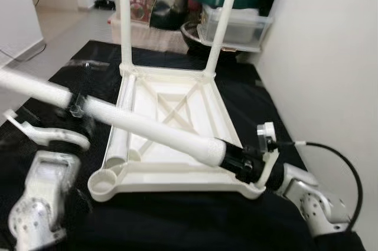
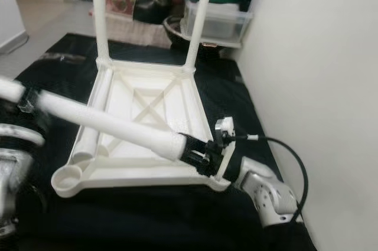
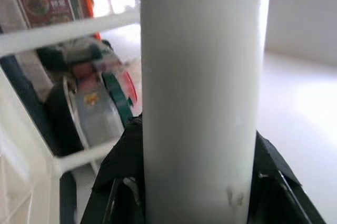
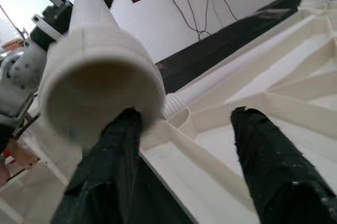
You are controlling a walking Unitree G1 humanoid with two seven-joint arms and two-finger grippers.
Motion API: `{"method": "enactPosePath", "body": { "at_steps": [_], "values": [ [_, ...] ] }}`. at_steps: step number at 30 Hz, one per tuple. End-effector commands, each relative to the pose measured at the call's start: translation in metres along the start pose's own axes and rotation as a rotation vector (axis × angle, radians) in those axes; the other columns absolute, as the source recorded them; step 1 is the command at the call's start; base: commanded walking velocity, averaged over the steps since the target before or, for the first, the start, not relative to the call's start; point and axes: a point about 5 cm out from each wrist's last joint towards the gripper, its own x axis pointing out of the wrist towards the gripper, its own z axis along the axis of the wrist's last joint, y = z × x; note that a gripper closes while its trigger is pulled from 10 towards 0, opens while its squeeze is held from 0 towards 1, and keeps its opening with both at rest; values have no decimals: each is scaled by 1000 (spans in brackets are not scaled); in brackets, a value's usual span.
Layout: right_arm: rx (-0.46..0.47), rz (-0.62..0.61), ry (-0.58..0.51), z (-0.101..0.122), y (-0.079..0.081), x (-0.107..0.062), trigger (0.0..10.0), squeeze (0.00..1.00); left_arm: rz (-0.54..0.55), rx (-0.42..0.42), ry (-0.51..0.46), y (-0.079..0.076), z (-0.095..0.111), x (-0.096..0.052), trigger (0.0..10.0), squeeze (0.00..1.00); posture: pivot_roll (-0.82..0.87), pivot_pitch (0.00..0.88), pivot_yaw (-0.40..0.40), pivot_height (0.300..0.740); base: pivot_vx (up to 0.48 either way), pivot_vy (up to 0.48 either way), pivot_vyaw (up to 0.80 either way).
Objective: Building children table
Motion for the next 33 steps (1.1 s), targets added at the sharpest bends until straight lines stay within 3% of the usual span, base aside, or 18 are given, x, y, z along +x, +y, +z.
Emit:
{"method": "enactPosePath", "body": {
  "at_steps": [1,3,7,8,9,10,13,15,16,17,19,20,22,23,26,28,33],
  "values": [
    [27,-44,7,-7,-5,-10,10000,1000,-19,-25,-64,-6,17,6,10000,0,87,0,-121,740,0,0,0],
    [67,-88,-18,-12,-10,-23,10000,1000,-79,34,-118,-23,43,17,10000,0,83,0,-114,740,0,0,0],
    [90,-160,-34,-16,-17,-33,10000,1000,-125,78,-134,-38,57,23,10000,0,81,0,-112,740,0,0,0],
    [63,-214,-20,-15,-23,-38,10000,925,-146,100,-101,-44,57,26,10000,0,83,0,-117,740,0,0,0],
    [63,-214,-20,-15,-23,-38,10000,925,-146,100,-101,-44,57,26,10000,0,83,0,-117,740,0,0,0],
    [20,-256,-16,-7,-29,-40,10000,0,-152,127,-32,-46,52,30,10000,0,85,0,-116,740,0,0,0],
    [-40,-296,-4,3,-35,-40,10000,0,-134,164,37,-43,45,35,10000,0,83,0,-111,740,0,0,0],
    [-154,-330,-5,34,-42,-30,10000,0,-77,254,165,-34,31,46,10000,0,74,0,-104,740,0,0,0],
    [-154,-330,-5,34,-42,-30,10000,0,-77,254,165,-34,31,46,10000,0,74,0,-104,740,0,0,0],
    [-218,-322,-20,58,-42,-23,10000,0,-46,378,254,-27,22,53,10000,0,71,0,-100,740,0,0,0],
    [-218,-322,-20,58,-42,-23,10000,0,-46,378,254,-27,22,53,10000,0,71,0,-100,740,0,0,0],
    [-329,-237,-43,100,-32,-7,10000,0,-68,519,435,-20,2,64,10000,0,67,0,-97,740,0,0,0],
    [-366,-196,-40,111,-27,-2,10000,0,-112,529,492,-23,-6,67,10000,0,67,0,-97,740,0,0,0],
    [-366,-196,-40,111,-27,-2,10000,0,-112,529,492,-23,-6,67,10000,0,67,0,-97,740,0,0,0],
    [-374,-111,33,114,-21,12,10000,0,-256,512,600,-40,-22,79,10000,0,62,0,-98,740,0,0,0],
    [-374,-111,33,114,-21,12,10000,0,-256,512,600,-40,-22,79,10000,0,62,0,-98,740,0,0,0],
    [-287,-32,162,83,-10,47,10000,0,-378,485,687,-54,-39,89,10000,0,53,0,-84,740,0,0,0]
  ]
}}
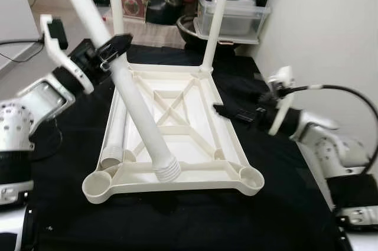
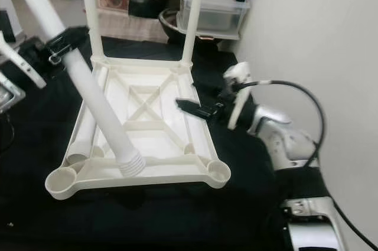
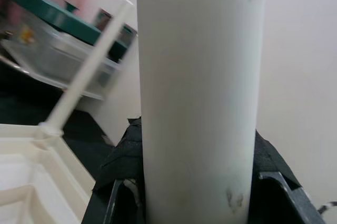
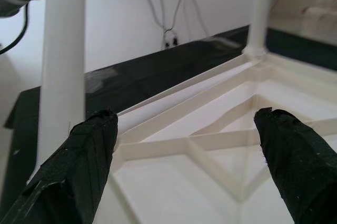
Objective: Building children table
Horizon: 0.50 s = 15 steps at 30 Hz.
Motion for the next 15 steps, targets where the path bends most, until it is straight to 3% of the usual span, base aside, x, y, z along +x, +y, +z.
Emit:
{"method": "enactPosePath", "body": {
  "at_steps": [1,3,4,8,15],
  "values": [
    [10,18,45,-7,6,11,10000,0,-38,-10,37,-3,-5,6,10000,0,53,0,-84,740,0,0,0],
    [51,46,81,-19,19,37,10000,0,-90,-29,70,-9,-12,18,10000,0,54,0,-82,740,0,0,0],
    [51,46,81,-19,19,37,10000,0,-90,-29,70,-9,-12,18,10000,0,54,0,-82,740,0,0,0],
    [133,114,108,-21,37,65,10000,0,-165,-24,128,-13,-26,28,10000,0,53,0,-80,740,0,0,0],
    [163,193,117,-17,52,70,10000,0,-209,-38,143,-14,-31,32,10000,0,50,0,-83,740,0,0,0]
  ]
}}
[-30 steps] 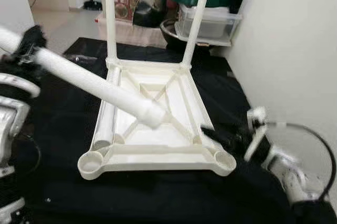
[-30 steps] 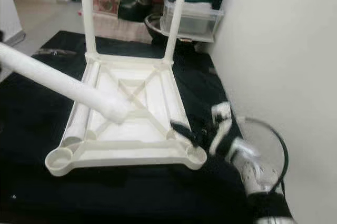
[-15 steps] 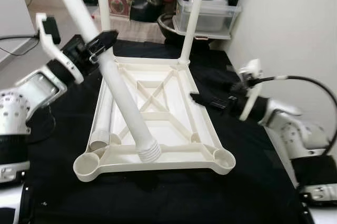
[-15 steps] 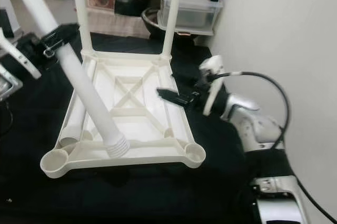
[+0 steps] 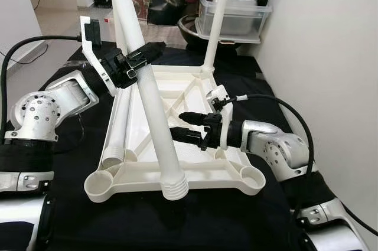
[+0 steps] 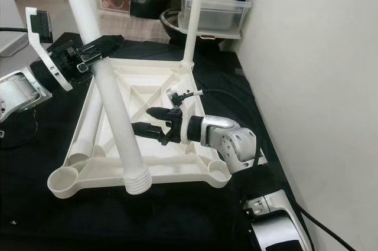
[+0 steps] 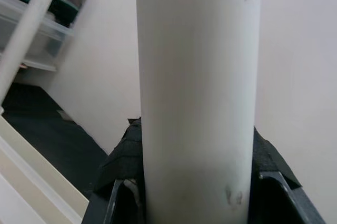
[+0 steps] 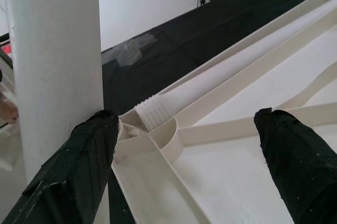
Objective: Building children table
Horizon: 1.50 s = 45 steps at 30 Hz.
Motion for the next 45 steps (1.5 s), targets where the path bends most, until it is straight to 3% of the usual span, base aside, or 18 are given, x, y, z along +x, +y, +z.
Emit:
{"method": "enactPosePath", "body": {
  "at_steps": [1,7,9,21,27,32,34,39,45],
  "values": [
    [-8,104,-17,5,16,8,10000,0,-35,7,17,-5,-2,9,10000,0,50,0,-83,740,0,0,0],
    [3,34,-18,17,-1,-5,10000,0,-98,52,86,-8,-6,6,10000,0,37,0,-71,740,0,0,0],
    [9,18,-51,27,-4,-20,10000,0,-102,61,112,-5,-2,-1,10000,0,25,0,-56,740,0,0,0],
    [44,-47,-75,29,-8,-32,10000,0,-96,109,147,1,0,-7,10000,0,18,0,-39,740,0,0,0],
    [93,116,-109,19,22,-12,10000,0,-68,156,149,15,2,-1,10000,0,10,0,-31,740,0,0,0],
    [117,171,-147,23,34,-1,10000,0,-79,160,165,18,-2,6,10000,0,-3,0,-22,740,0,0,0],
    [117,171,-147,23,34,-1,10000,0,-79,160,165,18,-2,6,10000,0,-3,0,-22,740,0,0,0],
    [145,190,-178,17,48,27,10000,0,-114,130,163,17,-13,24,10000,0,-4,0,-16,740,0,0,0],
    [140,166,-143,2,54,39,10000,0,-152,106,151,13,-19,34,10000,0,2,0,-22,740,0,0,0]
  ]
}}
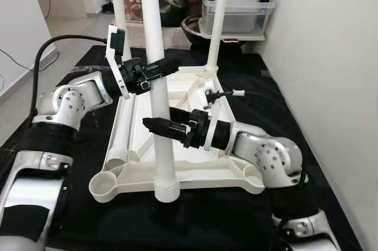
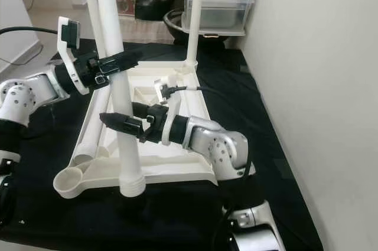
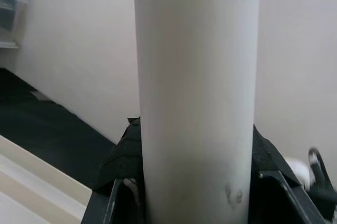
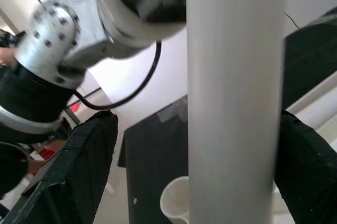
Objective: Building children table
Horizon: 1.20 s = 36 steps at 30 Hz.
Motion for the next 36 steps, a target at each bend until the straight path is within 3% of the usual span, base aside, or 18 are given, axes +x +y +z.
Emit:
{"method": "enactPosePath", "body": {
  "at_steps": [1,11,12,22,28,29,36],
  "values": [
    [-10,43,24,-6,9,11,10000,0,-12,28,-5,-3,4,8,10000,0,2,0,-22,740,0,0,0],
    [-34,-82,50,-7,-2,28,9961,0,-71,-33,29,-7,-16,24,10000,0,-1,0,-23,740,0,0,0],
    [-35,-83,64,-8,-1,30,0,0,-82,-37,45,-9,-21,26,10000,0,-2,0,-22,740,0,0,0],
    [-59,-35,97,-15,8,32,0,0,-88,-44,51,-10,-29,32,10000,0,-9,0,-18,740,0,0,0],
    [-71,-26,111,-19,10,30,0,0,-73,24,42,-10,-26,32,10000,0,-9,0,-18,740,0,0,0],
    [-73,-28,111,-18,10,30,0,0,-53,35,29,-9,-25,33,10000,1000,-9,0,-18,740,0,0,0],
    [-77,-47,99,-16,7,28,0,0,-25,73,-21,-9,-17,28,10000,1000,-7,0,-18,740,0,0,0]
  ]
}}
